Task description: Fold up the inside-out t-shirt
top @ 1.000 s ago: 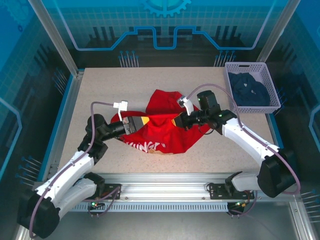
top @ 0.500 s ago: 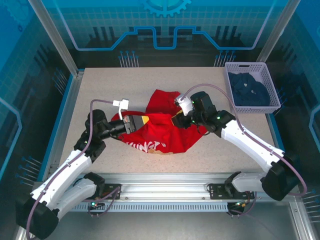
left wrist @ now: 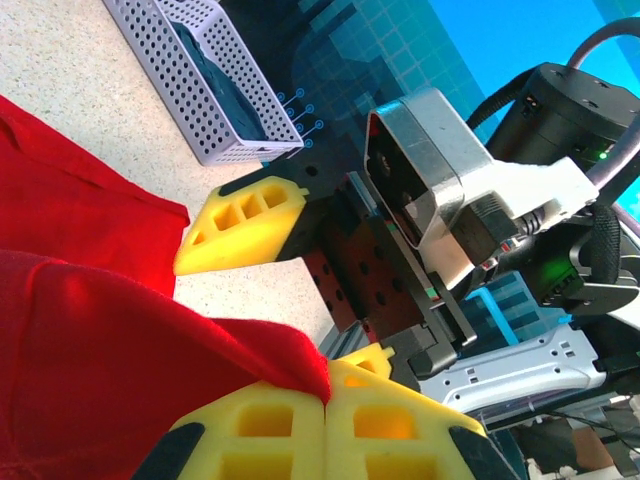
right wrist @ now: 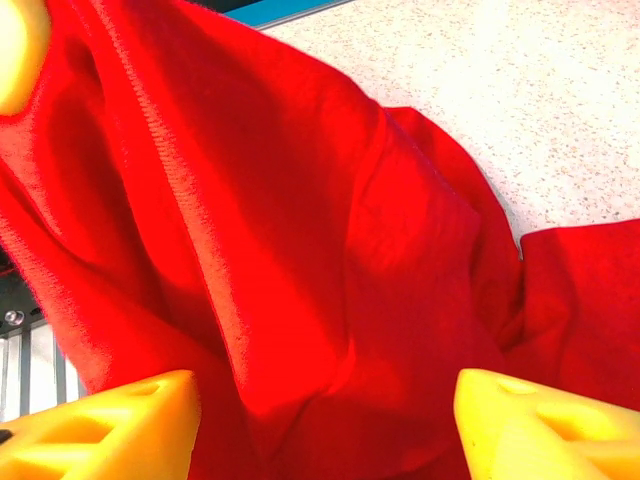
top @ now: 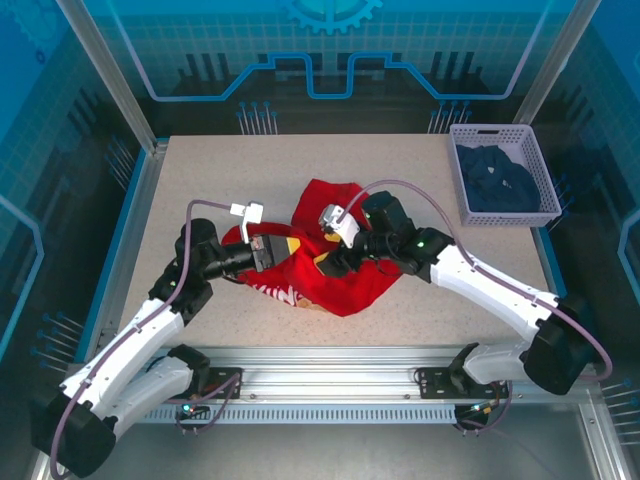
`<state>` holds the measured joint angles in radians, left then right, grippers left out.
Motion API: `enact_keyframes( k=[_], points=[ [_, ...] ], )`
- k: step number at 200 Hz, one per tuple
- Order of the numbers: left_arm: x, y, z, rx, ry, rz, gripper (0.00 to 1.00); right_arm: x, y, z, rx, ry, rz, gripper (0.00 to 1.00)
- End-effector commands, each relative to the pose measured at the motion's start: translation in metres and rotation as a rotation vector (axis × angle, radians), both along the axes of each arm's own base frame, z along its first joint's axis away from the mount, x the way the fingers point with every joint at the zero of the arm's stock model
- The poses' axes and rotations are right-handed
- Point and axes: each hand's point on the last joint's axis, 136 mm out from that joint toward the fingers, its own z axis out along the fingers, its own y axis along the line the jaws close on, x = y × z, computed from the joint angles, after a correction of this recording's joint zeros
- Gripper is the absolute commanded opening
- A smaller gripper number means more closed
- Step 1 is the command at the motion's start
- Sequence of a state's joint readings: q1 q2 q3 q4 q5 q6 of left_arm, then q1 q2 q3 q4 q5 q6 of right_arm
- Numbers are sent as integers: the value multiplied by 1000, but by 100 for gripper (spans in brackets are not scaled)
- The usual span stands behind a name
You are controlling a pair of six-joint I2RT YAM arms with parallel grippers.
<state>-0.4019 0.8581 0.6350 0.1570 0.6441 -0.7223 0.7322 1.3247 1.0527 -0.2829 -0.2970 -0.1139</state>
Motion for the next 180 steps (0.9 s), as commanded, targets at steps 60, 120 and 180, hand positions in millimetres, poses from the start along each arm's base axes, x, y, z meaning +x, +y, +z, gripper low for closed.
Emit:
enact_keyframes(
  k=[60, 120, 180],
  points=[
    [7, 15, 6, 86, -59, 108, 0, 15, 30, 6, 100, 120, 61, 13],
    [39, 53, -36, 374, -7, 348, 0, -18, -12, 65, 363, 297, 151, 0],
    [24, 44, -21, 436, -126, 299, 36, 5, -10, 65, 401, 392, 75, 0]
  ],
)
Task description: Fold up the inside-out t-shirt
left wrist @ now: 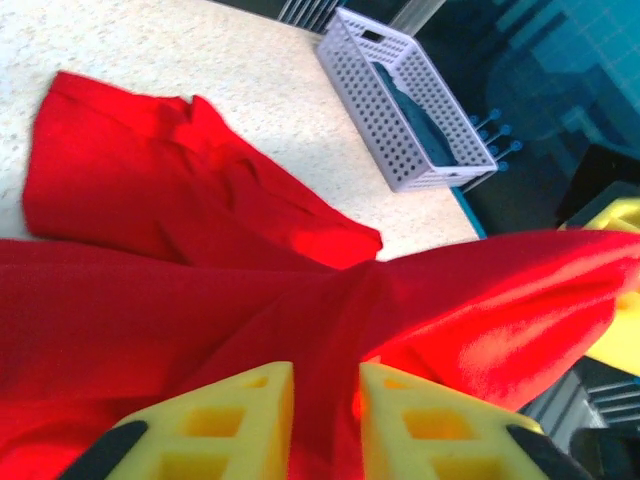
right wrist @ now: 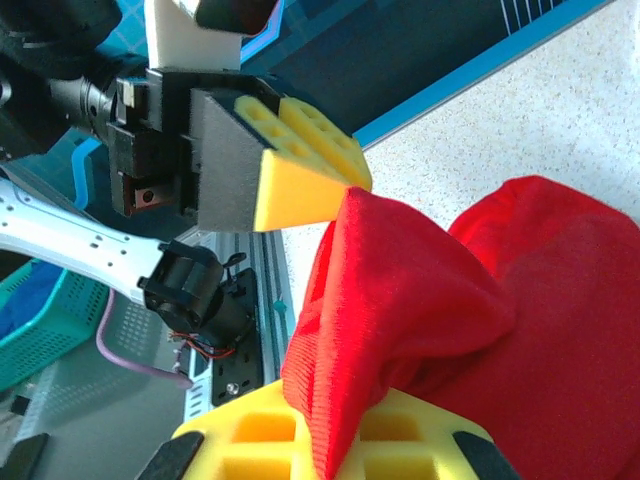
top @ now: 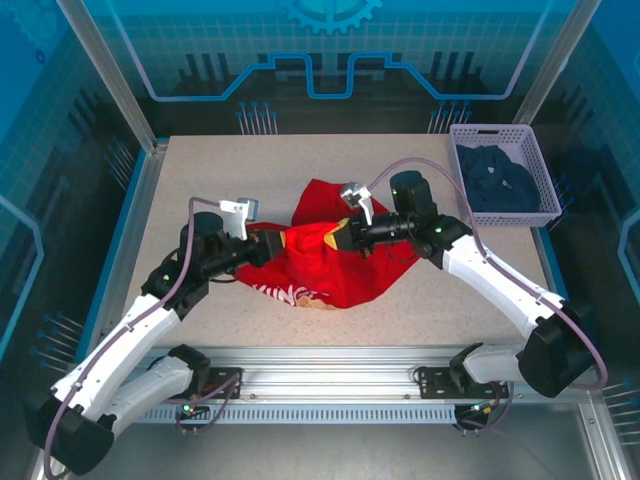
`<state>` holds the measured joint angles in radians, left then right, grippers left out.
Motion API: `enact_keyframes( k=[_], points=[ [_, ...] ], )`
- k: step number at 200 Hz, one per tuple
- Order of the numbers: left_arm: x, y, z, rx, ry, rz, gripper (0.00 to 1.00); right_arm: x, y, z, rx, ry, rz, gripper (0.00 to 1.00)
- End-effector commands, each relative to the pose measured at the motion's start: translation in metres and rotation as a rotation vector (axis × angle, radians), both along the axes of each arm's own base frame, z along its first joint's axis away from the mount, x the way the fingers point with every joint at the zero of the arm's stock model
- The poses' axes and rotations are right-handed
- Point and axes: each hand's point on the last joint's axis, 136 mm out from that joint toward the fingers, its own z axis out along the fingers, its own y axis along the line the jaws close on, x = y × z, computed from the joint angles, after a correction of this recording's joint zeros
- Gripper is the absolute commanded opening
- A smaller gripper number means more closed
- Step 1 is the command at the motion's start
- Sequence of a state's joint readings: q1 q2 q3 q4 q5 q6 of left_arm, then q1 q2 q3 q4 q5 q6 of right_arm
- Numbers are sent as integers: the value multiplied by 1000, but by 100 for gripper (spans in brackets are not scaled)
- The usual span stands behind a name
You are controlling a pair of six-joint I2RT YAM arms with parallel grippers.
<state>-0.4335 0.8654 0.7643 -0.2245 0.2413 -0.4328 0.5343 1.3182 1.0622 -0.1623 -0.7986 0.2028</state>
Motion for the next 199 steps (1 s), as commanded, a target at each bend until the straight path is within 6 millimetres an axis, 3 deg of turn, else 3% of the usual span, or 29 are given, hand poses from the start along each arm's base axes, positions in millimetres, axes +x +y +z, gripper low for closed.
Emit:
enact_keyframes(
  k=[1, 26, 74, 89, 112, 170, 180, 199],
  points=[
    [-9, 4, 11, 83, -76, 5, 37, 10, 1, 10, 44, 65, -12, 0],
    [-21, -5, 17, 143, -148, -26, 45, 20, 0, 8, 49, 127, -41, 0],
    [-42, -57, 28, 178, -232, -248, 44, 21, 0, 4, 42, 147, -47, 0],
    [-37, -65, 20, 201, -185, -263, 41, 20, -1, 4, 40, 147, -45, 0],
    [-14, -57, 7, 286, -129, -162, 41, 19, -2, 3, 36, 146, -47, 0],
    [-1, -69, -6, 310, -84, -168, 41, 17, -3, 7, 46, 131, -45, 0],
    [1, -70, -7, 308, -88, -165, 38, 17, -3, 8, 48, 128, -45, 0],
    [1, -76, -5, 286, -87, -182, 19, 17, -2, 9, 52, 125, -43, 0]
  ],
)
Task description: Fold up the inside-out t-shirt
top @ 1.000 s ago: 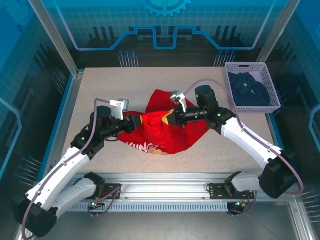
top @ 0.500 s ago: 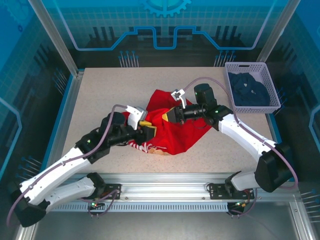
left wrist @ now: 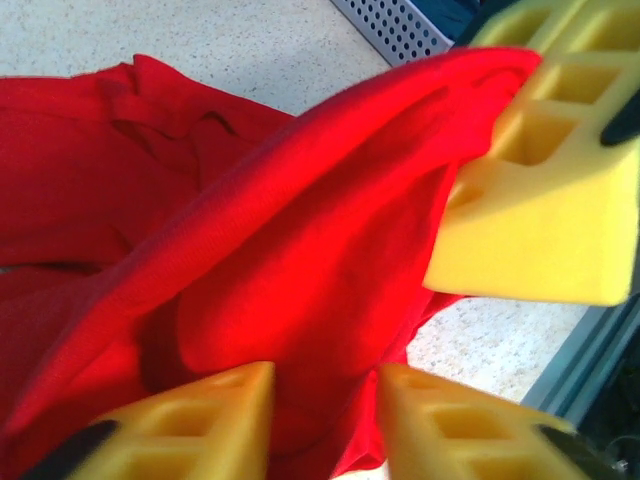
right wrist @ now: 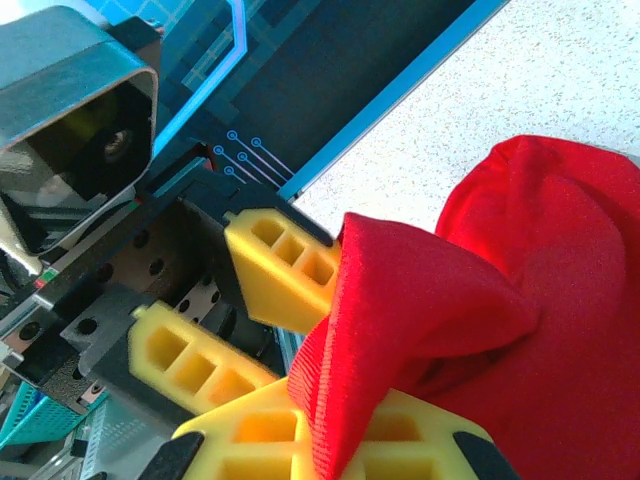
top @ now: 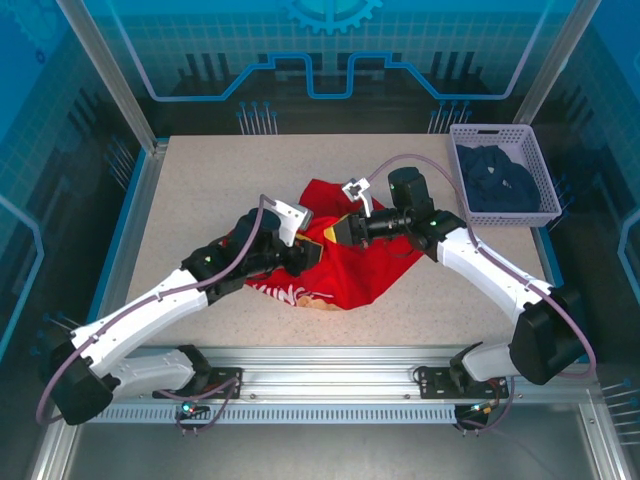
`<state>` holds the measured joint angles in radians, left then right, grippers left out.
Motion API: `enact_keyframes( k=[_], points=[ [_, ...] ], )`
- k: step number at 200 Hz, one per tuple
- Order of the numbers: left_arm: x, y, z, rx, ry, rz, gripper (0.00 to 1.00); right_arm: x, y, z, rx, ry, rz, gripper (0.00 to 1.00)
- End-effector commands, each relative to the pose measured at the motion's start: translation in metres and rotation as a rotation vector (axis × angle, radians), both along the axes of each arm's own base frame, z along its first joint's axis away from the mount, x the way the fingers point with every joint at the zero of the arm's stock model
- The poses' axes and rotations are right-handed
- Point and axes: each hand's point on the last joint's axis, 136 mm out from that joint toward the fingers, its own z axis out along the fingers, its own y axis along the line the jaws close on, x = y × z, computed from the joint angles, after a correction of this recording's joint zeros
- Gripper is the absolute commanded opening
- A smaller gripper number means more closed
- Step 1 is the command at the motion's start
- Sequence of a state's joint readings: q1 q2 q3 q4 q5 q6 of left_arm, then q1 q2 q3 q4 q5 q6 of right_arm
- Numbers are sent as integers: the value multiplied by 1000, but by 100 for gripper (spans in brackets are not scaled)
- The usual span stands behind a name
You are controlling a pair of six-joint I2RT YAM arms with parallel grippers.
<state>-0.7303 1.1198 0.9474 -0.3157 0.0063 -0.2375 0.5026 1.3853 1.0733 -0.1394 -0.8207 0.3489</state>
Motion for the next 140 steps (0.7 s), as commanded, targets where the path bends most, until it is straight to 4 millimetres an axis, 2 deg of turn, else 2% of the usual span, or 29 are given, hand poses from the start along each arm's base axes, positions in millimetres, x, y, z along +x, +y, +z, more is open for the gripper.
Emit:
enact_keyframes(
  k=[1, 20, 36, 50, 58, 69, 79, 85, 97, 117, 128, 140],
  points=[
    [5, -5, 15, -20, -32, -10, 18, -1, -2, 23, 48, -48, 10, 0],
    [2, -11, 22, -65, -33, -43, 0, 0, -2, 23, 47, -51, 11, 0],
    [-2, -12, 29, -123, -21, -68, 0, -2, -2, 24, 48, -56, 11, 0],
    [-10, -13, 41, -246, 9, -122, 0, 1, -6, 20, 9, -62, -17, 0],
    [-15, -12, 51, -335, 28, -154, 0, 8, -10, 14, -39, -61, -62, 0],
    [-21, -10, 67, -453, 52, -192, 0, 19, -18, 2, -129, -54, -142, 6],
    [-25, -7, 77, -520, 70, -201, 0, 26, -24, -6, -193, -56, -188, 8],
    [-26, -6, 80, -544, 79, -203, 0, 29, -25, -8, -210, -57, -200, 11],
    [-26, -1, 84, -576, 91, -191, 0, 32, -27, -10, -228, -55, -219, 25],
    [-19, 6, 87, -614, 109, -135, 0, 30, -29, -11, -265, -75, -216, 38],
    [-14, 10, 86, -628, 126, -93, 0, 26, -34, -10, -302, -135, -223, 42],
    [-9, 12, 85, -634, 142, -56, 0, 18, -39, -10, -345, -227, -237, 52]
  ],
)
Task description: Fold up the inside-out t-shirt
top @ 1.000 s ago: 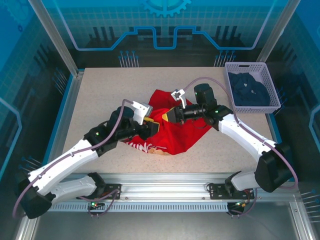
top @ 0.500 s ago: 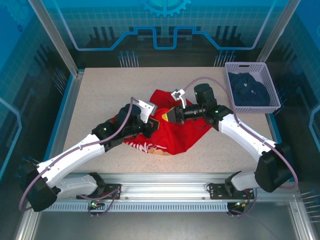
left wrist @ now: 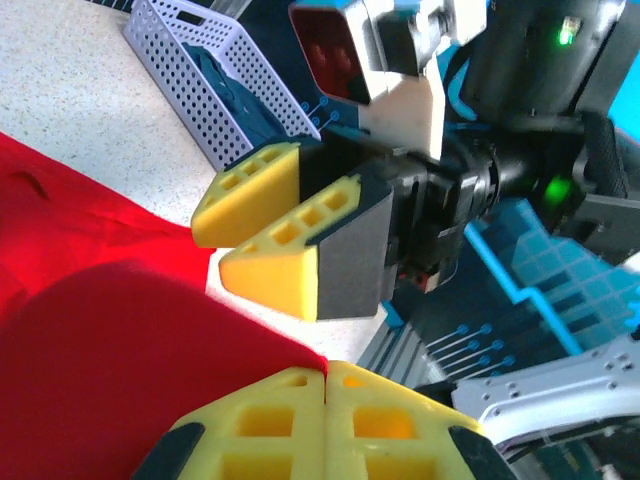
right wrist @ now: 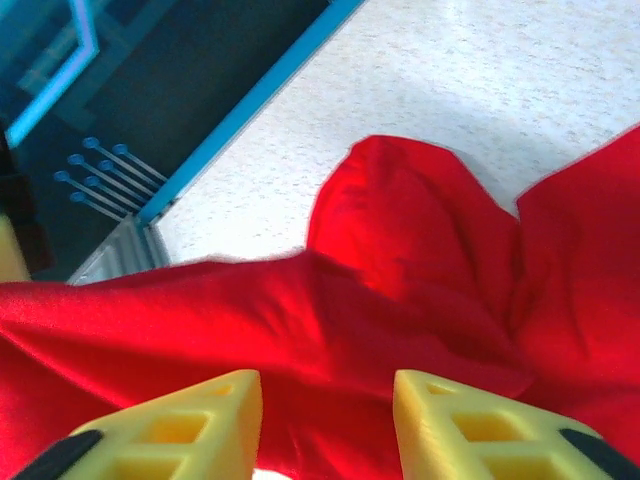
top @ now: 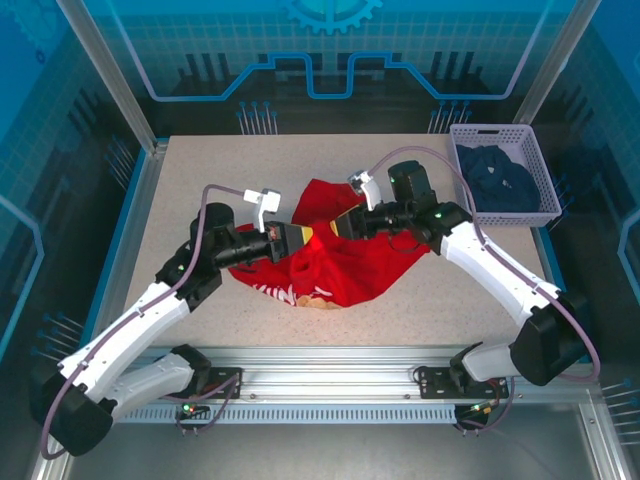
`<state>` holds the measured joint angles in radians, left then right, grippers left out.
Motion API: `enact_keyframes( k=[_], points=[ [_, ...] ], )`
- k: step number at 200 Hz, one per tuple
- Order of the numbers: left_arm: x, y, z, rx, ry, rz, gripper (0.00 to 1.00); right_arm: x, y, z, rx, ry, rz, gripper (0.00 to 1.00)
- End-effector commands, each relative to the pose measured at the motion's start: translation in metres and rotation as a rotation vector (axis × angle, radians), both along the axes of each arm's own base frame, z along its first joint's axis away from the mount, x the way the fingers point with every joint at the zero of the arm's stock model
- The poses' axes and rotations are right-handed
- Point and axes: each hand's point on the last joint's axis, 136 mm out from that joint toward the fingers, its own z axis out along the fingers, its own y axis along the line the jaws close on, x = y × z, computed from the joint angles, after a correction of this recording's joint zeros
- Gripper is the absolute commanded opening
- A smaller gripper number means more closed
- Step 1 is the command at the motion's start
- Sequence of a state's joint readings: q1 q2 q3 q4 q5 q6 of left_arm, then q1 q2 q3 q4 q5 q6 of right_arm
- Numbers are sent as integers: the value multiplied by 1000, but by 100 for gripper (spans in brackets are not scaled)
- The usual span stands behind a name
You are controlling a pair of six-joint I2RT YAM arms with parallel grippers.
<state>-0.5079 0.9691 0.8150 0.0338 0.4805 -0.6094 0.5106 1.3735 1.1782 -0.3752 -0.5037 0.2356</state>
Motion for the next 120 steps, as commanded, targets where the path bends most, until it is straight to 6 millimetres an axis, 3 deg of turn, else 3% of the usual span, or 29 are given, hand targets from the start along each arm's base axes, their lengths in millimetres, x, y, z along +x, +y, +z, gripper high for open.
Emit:
enact_keyframes(
  k=[1, 26, 47, 89, 120],
  points=[
    [2, 2, 12, -83, 53, 20, 0, -13, -14, 3, -126, -143, -18, 53],
    [6, 2, 9, -93, 94, 41, 0, -42, -2, 9, -117, -336, 70, 58],
    [5, 3, 13, -109, 97, 41, 0, -63, 20, 8, -29, -364, 182, 58],
    [3, 5, 17, -107, 82, 44, 0, -55, 40, -14, 10, -343, 189, 52],
    [3, 5, 11, -91, 86, 49, 0, -55, 46, 0, 45, -399, 189, 42]
  ],
)
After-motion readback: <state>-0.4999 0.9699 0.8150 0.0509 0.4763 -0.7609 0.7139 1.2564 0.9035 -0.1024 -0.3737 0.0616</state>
